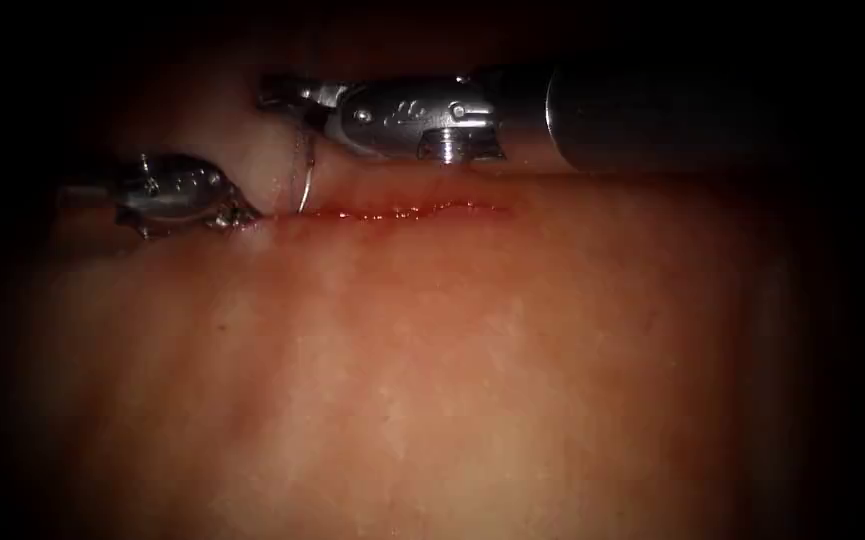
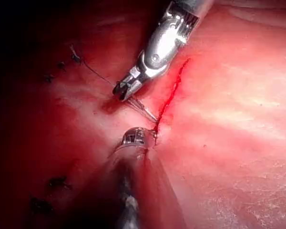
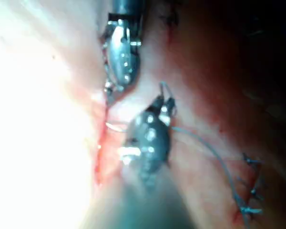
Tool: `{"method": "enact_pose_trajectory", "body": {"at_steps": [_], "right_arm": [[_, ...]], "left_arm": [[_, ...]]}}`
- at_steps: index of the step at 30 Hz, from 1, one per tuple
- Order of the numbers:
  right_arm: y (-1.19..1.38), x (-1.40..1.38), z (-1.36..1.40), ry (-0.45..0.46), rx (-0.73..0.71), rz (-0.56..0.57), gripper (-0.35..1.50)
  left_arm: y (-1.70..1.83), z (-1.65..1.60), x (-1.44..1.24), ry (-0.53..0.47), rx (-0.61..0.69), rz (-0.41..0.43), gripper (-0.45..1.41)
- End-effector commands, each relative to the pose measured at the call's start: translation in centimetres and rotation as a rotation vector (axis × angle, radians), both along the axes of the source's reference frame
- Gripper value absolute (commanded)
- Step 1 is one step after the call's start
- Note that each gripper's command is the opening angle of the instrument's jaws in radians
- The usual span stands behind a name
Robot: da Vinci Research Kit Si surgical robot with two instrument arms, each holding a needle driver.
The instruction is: Wound Closure
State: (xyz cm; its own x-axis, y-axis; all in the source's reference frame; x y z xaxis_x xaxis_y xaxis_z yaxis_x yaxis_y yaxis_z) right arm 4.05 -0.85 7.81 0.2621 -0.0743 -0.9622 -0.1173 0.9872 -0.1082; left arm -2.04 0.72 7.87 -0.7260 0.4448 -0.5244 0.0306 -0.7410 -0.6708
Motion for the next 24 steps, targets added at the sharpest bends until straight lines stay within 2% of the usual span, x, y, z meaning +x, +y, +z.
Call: {"method": "enact_pose_trajectory", "body": {"at_steps": [1, 4, 8, 12, 16, 17, 21, 24], "right_arm": [[0.04, 0.09, -0.02, 0.015, -0.001, -0.008, -0.35], [0.04, 0.11, -0.05, 0.059, 0.012, -0.005, -0.35], [0.06, 0.07, -0.03, 0.083, 0.043, 0.003, -0.35], [0.10, 0.01, -0.01, 0.087, 0.043, 0.002, -0.35], [0.14, -0.07, 0.02, 0.087, 0.044, -0.003, -0.35], [0.17, -0.11, 0.05, 0.086, 0.045, -0.007, -0.35], [0.15, -0.06, 0.03, 0.104, 0.046, -0.026, -0.35], [0.13, -0.03, 0.00, 0.124, 0.047, -0.042, -0.35]], "left_arm": [[0.06, 0.05, -0.03, 0.002, -0.001, -0.007, -0.45], [0.21, -0.13, 0.08, 0.005, -0.020, -0.026, -0.45], [0.49, -0.57, 0.34, 0.022, -0.086, -0.078, -0.42], [0.44, -0.85, 0.41, 0.038, -0.129, -0.095, -0.42], [0.26, -0.94, 0.35, 0.038, -0.137, -0.091, -0.43], [0.10, -1.01, 0.26, 0.027, -0.137, -0.076, -0.45], [-0.05, -1.05, 0.04, 0.012, -0.137, -0.060, -0.45], [-0.10, -1.01, -0.03, 0.007, -0.130, -0.054, -0.45]]}}
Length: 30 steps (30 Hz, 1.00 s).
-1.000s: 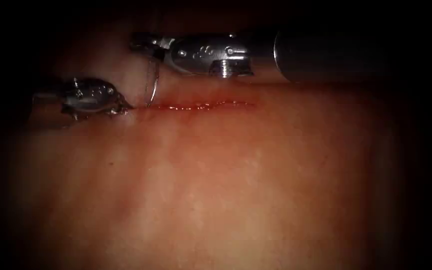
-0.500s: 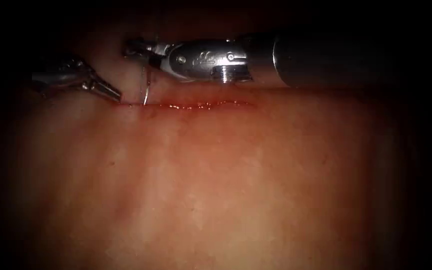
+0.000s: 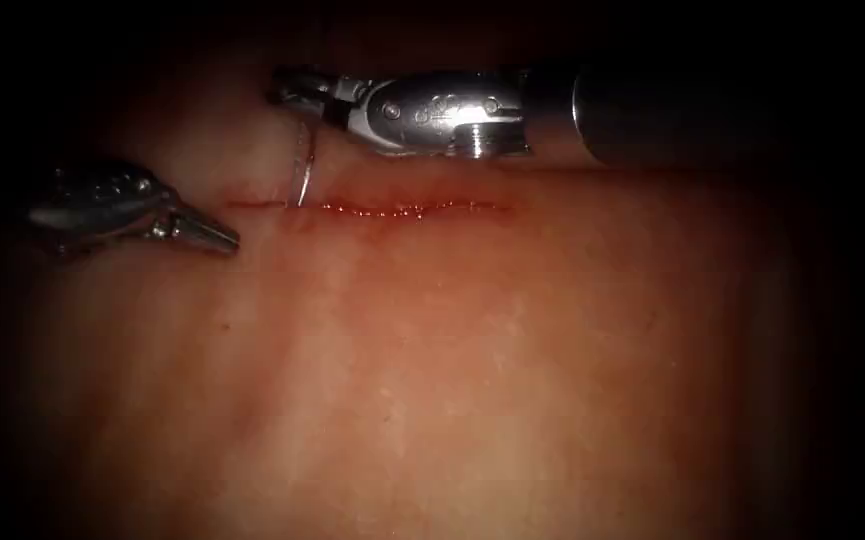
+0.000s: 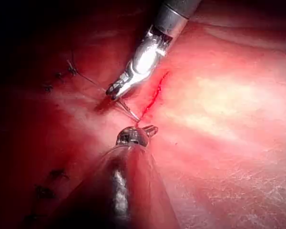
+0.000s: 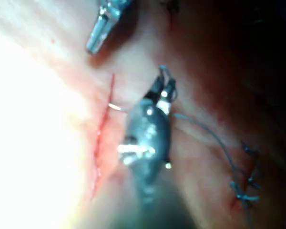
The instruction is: Wound Closure
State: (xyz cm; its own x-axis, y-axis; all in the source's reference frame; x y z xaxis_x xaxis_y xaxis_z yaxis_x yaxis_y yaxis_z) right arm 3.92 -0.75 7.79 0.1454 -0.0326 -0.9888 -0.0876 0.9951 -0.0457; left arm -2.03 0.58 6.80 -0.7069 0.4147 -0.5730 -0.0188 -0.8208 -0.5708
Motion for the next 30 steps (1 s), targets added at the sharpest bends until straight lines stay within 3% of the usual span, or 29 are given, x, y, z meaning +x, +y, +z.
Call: {"method": "enact_pose_trajectory", "body": {"at_steps": [1, 18, 30], "right_arm": [[0.04, 0.10, 0.02, 0.015, -0.004, -0.009, -0.35], [0.07, 0.02, 0.04, 0.084, 0.081, -0.061, -0.35], [0.15, 0.00, 0.07, 0.111, 0.103, -0.067, -0.35]], "left_arm": [[0.02, 0.09, -0.06, -0.001, -0.001, 0.006, -0.45], [-0.21, 0.21, -0.16, -0.002, 0.006, 0.041, -0.45], [-0.33, 0.47, -0.16, -0.013, 0.005, 0.074, -0.45]]}}
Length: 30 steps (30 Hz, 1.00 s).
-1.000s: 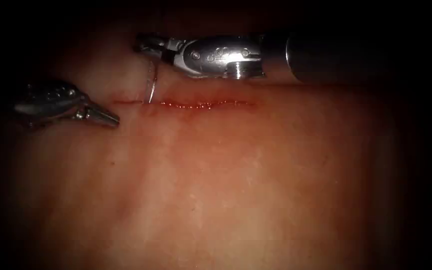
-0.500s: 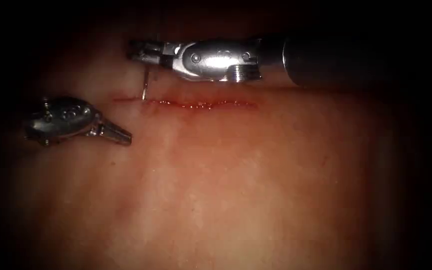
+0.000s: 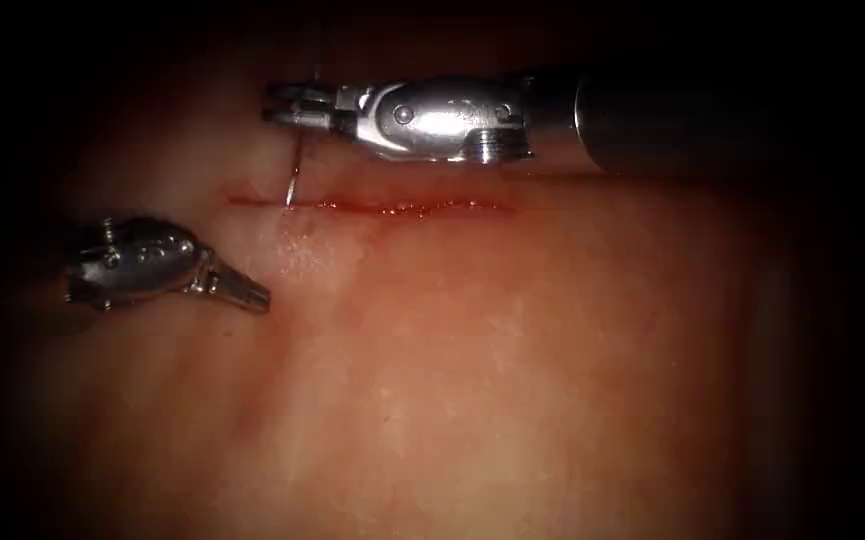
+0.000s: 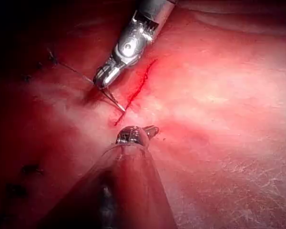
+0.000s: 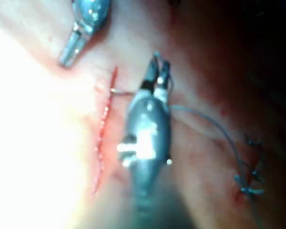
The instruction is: Wound Closure
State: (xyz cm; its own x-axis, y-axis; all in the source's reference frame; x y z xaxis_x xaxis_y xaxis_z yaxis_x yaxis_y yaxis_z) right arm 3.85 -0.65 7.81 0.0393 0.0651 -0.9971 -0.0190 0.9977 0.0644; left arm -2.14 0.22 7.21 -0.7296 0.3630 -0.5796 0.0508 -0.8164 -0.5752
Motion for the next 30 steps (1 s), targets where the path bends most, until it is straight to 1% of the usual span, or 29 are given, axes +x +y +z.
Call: {"method": "enact_pose_trajectory", "body": {"at_steps": [1, 6, 14, 19, 24, 30], "right_arm": [[0.05, 0.08, 0.04, 0.004, 0.005, 0.000, -0.35], [0.04, 0.08, 0.04, 0.007, 0.028, -0.001, -0.35], [0.01, 0.09, 0.04, -0.006, 0.121, 0.018, -0.35], [0.00, 0.09, 0.03, -0.019, 0.134, 0.012, -0.35], [-0.03, 0.08, 0.04, -0.033, 0.148, -0.031, -0.35], [-0.06, 0.11, 0.03, -0.003, 0.162, -0.066, -0.35]], "left_arm": [[0.03, 0.08, -0.04, 0.000, 0.005, -0.003, -0.45], [0.03, 0.11, -0.04, -0.001, 0.003, 0.000, -0.45], [0.03, 0.10, -0.03, -0.003, 0.003, 0.002, -0.45], [0.04, 0.11, 0.00, -0.005, 0.003, 0.005, -0.45], [0.03, 0.10, 0.06, -0.008, 0.003, 0.010, -0.45], [0.02, 0.10, 0.13, -0.009, 0.007, 0.013, -0.45]]}}
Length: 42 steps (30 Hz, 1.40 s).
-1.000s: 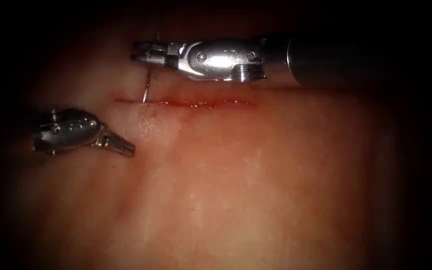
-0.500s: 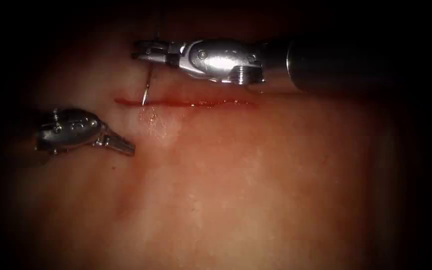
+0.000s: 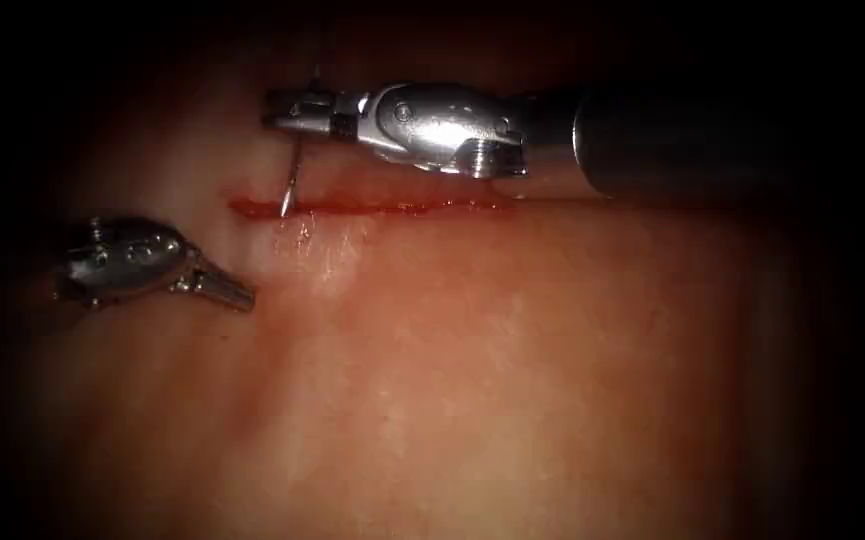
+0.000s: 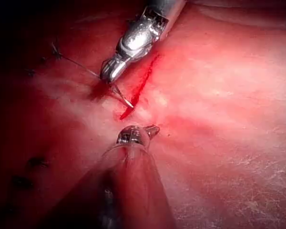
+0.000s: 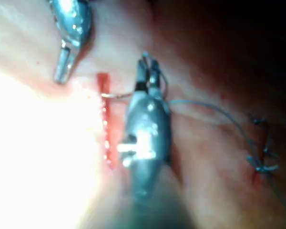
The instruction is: Wound Closure
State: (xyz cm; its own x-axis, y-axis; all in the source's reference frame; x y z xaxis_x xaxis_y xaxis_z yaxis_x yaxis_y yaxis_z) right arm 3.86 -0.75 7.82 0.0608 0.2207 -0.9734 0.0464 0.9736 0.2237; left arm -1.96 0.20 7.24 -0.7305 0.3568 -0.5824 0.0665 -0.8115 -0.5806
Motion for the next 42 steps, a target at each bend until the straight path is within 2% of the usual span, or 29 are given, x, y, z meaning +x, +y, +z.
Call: {"method": "enact_pose_trajectory", "body": {"at_steps": [1, 10, 16, 29, 37, 42], "right_arm": [[0.03, 0.10, 0.02, 0.016, 0.007, 0.003, -0.35], [0.05, 0.11, 0.01, 0.034, 0.113, -0.007, -0.35], [0.02, 0.14, 0.05, 0.035, 0.108, -0.053, -0.35], [-0.05, 0.23, 0.01, 0.097, 0.106, -0.135, -0.35], [-0.10, 0.25, -0.02, 0.123, 0.181, -0.141, -0.35], [-0.21, 0.28, -0.03, 0.128, 0.300, -0.144, -0.35]], "left_arm": [[0.03, 0.07, -0.04, -0.002, 0.000, 0.000, -0.45], [0.01, 0.12, -0.03, 0.006, -0.002, 0.002, -0.45], [0.01, 0.12, -0.02, 0.006, -0.002, 0.002, -0.45], [0.02, 0.13, 0.00, 0.004, -0.002, 0.005, -0.45], [0.02, 0.13, 0.00, 0.003, -0.002, 0.006, -0.45], [0.04, 0.13, 0.00, 0.002, -0.001, 0.007, -0.45]]}}
